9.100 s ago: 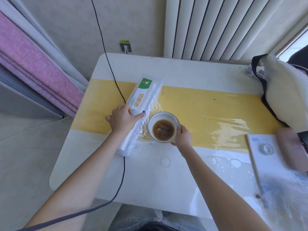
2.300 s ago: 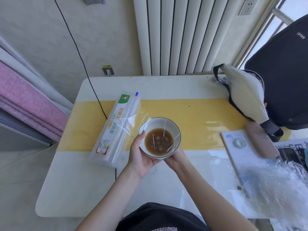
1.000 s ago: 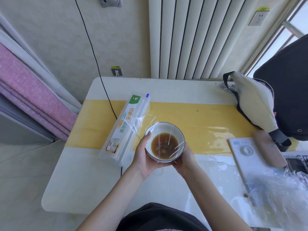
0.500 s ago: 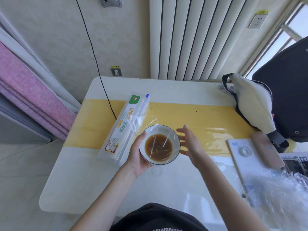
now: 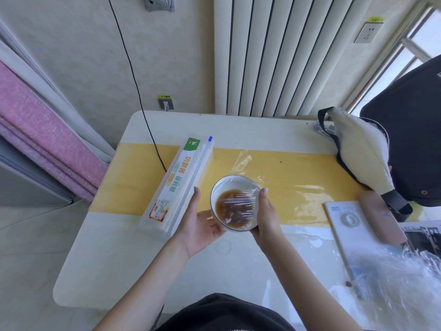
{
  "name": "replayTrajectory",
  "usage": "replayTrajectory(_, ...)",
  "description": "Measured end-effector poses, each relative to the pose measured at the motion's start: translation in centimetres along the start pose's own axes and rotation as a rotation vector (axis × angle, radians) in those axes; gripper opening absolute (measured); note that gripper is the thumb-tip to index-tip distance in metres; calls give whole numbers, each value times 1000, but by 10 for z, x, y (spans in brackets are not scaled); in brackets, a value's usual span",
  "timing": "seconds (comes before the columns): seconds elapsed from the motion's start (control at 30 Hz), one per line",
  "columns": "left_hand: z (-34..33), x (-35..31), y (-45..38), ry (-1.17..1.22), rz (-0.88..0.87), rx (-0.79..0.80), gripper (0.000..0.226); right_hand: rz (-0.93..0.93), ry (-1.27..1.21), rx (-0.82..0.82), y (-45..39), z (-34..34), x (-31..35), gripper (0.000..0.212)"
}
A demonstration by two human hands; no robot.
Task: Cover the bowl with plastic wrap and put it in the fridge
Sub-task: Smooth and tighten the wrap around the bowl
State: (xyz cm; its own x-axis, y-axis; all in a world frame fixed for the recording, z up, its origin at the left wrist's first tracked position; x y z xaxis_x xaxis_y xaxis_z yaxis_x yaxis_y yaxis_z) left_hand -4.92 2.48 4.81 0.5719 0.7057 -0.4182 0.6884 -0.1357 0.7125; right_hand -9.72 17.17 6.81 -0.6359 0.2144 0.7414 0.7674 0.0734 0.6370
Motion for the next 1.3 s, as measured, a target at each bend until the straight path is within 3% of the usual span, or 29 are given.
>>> replayTrajectory(0.1,-13,13,1,-144,-62,61,87,53,-88,-33,4,-7,-6,50)
replayTrajectory(0.23,-32,8,8,39,-224,106,48,65,69,-55,2,-10,-14,47)
replayTrajectory(0.4,-20,-4,6,27,-234,-88,50,122,243,-80,-11,16,26,50)
replayTrajectory(0.47,-16,-3,6,9,-219,-118,51,126,350,-9,-16,18,43,56)
replayTrajectory(0.57,-13,1,5,-18,-198,-121,57,207,602,34,-22,3,48,48)
replayTrajectory(0.67,-12,3,5,-72,-187,-98,52,432,755,-83,-28,-6,36,33)
replayTrajectory(0.77,-12,1,10,-122,-188,-59,45,562,722,-201,-30,-1,34,33)
replayTrajectory(0.97,-9,4,12,-113,-169,24,51,200,274,-59,-39,11,40,36)
replayTrajectory(1.13,-12,5,13,-129,-160,30,47,111,300,-3,-36,17,30,36)
replayTrajectory(1.23,-18,5,14,-151,-144,47,68,4,291,29,-34,17,22,36)
replayTrajectory(1.3,-19,6,13,-149,-122,69,78,-81,248,68,-32,14,18,20)
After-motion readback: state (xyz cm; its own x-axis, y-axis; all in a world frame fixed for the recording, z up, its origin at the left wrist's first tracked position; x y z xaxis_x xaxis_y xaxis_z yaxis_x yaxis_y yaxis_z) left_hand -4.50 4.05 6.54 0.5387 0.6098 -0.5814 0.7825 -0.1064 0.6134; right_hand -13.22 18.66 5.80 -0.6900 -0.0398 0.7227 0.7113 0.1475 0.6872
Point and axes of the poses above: each hand's wrist, its own y-axis away from the middle knuckle, its own z-axis out of the back of the hand, x = y × z, the point moved 1 cm from there along -y, towards the middle knuckle, and after that the axes turned 2 degrees about x, right-handed, at the moved point
